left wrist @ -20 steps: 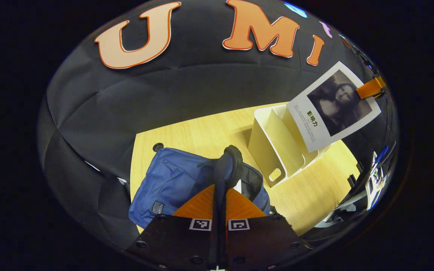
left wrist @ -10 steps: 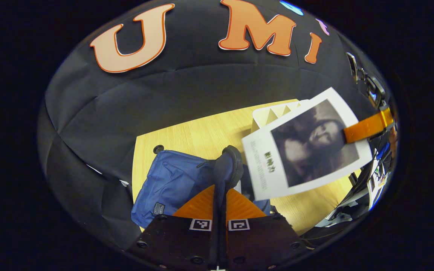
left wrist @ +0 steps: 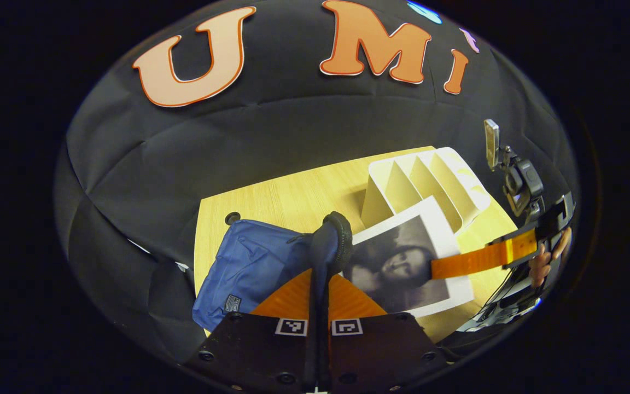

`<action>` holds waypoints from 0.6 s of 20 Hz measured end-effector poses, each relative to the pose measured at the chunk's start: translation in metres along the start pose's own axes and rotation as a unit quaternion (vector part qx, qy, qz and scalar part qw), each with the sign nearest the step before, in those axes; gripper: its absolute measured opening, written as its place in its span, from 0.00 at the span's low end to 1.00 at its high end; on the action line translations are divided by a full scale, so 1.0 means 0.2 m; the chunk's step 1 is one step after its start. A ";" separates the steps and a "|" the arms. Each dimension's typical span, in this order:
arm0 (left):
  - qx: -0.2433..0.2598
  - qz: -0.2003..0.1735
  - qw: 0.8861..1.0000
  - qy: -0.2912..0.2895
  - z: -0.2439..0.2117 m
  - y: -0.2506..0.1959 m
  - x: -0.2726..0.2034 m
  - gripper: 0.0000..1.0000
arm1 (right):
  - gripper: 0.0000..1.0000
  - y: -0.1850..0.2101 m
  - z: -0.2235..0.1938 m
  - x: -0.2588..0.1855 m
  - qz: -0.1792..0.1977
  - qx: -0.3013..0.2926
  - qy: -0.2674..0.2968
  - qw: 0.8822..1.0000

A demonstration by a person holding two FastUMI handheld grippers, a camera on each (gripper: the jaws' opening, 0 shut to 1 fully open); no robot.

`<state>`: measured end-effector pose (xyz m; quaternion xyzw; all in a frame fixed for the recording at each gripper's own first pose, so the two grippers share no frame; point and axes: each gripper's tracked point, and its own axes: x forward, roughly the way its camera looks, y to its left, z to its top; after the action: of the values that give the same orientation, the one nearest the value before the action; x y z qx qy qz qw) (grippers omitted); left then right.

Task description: Open the schoolbag, grab two books from the bookshelf and put them into the schoolbag.

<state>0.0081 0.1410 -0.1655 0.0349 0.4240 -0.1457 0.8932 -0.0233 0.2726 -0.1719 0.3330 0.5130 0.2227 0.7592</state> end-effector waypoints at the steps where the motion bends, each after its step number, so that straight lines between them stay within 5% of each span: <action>1: 0.000 -0.002 1.000 -0.002 0.00 -0.01 0.00 0.02 | 0.26 0.00 -0.01 0.05 -0.001 0.000 -0.001 1.000; 12: 0.007 -0.020 1.000 -0.014 0.01 -0.08 -0.04 0.02 | 0.27 0.07 -0.09 0.39 0.025 0.028 -0.018 0.999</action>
<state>0.0011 0.1270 -0.1569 0.0311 0.4106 -0.1668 0.8959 -0.0117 0.3400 -0.2157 0.3706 0.4969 0.2210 0.7529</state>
